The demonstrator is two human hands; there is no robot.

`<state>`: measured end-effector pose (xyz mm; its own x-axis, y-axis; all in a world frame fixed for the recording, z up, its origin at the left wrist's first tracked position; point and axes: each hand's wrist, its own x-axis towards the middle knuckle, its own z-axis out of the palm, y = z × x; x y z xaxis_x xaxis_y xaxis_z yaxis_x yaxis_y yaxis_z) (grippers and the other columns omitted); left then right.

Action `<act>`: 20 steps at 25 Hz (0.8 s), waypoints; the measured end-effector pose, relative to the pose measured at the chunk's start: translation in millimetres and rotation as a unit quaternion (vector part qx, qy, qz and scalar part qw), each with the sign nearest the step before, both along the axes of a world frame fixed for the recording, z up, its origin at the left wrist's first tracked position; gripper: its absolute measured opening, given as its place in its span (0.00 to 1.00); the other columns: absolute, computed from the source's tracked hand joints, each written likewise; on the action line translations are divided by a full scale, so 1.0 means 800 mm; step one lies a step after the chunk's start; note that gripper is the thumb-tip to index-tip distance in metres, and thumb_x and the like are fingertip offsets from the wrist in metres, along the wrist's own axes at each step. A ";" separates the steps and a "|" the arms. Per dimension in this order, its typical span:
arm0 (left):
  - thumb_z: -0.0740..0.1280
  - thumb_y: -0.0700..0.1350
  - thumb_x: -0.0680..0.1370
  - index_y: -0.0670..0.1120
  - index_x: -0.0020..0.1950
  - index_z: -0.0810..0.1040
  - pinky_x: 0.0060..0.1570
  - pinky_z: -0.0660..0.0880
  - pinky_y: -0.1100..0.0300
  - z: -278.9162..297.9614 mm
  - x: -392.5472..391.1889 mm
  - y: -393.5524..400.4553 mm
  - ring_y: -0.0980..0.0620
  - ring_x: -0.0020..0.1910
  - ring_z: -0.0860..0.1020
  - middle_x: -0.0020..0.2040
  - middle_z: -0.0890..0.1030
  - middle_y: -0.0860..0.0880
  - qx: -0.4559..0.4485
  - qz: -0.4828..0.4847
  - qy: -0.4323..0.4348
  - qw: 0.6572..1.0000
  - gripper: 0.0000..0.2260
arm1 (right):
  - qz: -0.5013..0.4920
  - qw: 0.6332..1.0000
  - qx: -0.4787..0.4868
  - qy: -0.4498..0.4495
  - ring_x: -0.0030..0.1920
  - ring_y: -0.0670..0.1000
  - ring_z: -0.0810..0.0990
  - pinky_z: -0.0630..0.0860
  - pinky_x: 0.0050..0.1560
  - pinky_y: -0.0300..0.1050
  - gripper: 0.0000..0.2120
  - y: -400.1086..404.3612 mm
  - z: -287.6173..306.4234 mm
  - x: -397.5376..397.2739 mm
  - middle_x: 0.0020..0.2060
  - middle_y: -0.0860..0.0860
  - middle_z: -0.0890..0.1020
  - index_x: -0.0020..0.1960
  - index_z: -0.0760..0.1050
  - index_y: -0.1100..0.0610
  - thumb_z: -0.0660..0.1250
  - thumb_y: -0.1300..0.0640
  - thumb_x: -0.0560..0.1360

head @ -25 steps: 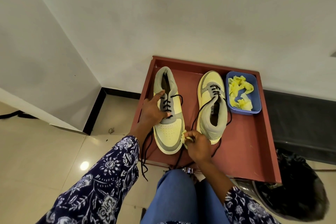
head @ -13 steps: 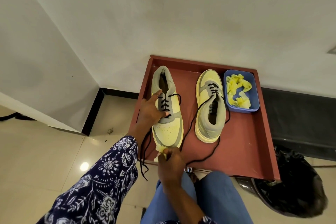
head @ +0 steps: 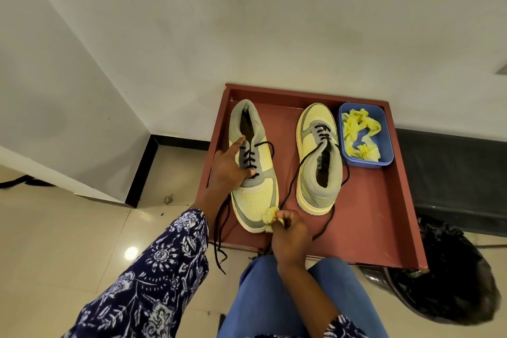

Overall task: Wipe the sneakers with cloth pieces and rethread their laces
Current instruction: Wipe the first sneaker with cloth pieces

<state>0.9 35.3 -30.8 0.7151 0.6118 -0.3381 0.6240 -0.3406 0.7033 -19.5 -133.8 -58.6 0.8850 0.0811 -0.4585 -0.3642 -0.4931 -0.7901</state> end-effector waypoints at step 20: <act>0.74 0.42 0.69 0.61 0.72 0.61 0.53 0.71 0.57 -0.002 -0.027 0.027 0.52 0.56 0.71 0.63 0.73 0.48 -0.027 -0.021 0.007 0.999 0.37 | 0.176 0.983 0.004 -0.053 0.55 0.52 0.80 0.73 0.60 0.40 0.14 0.066 0.001 0.096 0.55 0.53 0.82 0.57 0.79 0.59 0.62 0.66 0.75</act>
<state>-20.7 56.7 -32.6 0.7351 0.5618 -0.3795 0.6195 -0.3292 0.7127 57.2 -81.1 -58.1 0.8441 0.3950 -0.3625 -0.0863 -0.5671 -0.8191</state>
